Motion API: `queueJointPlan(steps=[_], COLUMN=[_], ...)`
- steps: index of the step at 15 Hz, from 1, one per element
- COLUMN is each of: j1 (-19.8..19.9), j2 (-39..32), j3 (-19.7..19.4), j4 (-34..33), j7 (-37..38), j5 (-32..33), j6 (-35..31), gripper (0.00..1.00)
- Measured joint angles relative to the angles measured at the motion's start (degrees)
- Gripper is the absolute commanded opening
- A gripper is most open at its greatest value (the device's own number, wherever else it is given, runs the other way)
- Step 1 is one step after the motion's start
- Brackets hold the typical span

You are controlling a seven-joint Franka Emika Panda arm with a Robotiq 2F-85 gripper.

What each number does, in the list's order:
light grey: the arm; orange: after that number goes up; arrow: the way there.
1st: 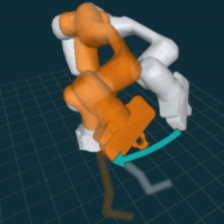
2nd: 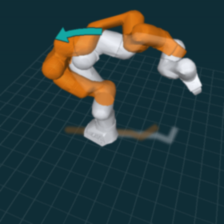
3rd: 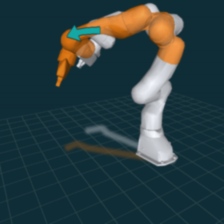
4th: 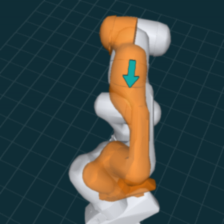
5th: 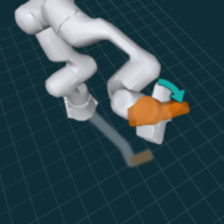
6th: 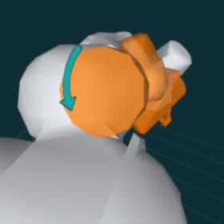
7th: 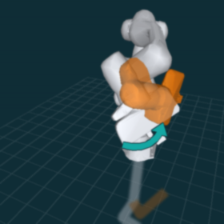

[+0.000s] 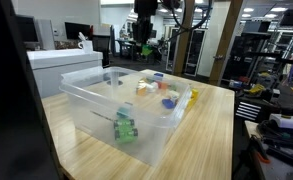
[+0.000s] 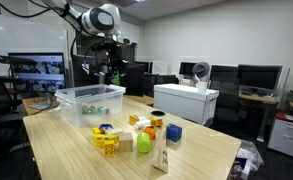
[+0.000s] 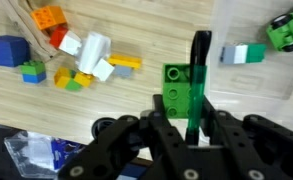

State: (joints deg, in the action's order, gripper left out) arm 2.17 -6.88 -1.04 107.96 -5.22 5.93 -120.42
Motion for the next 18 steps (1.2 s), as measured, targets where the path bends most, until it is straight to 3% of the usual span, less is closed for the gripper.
queueJointPlan(steps=[2, 3, 5, 9, 14, 18], j1=[-2.4, -3.5, -5.6, -7.5, -6.8, -2.4], j2=[3.0, 4.4, 6.6, 8.7, 8.7, 7.3], j3=[2.2, 3.2, 4.8, 6.0, 4.4, -0.3], j4=[1.4, 2.3, 4.2, 6.3, 7.0, 8.8], j7=[-0.1, -0.1, -0.1, -0.1, -0.1, 0.0], j5=[-1.2, -1.6, -1.9, -1.9, -1.8, 3.9], j6=[1.5, 2.0, 2.9, 4.0, 4.2, 3.6], gripper=[0.1, 0.6, 0.66, 0.95, 1.0, 1.0])
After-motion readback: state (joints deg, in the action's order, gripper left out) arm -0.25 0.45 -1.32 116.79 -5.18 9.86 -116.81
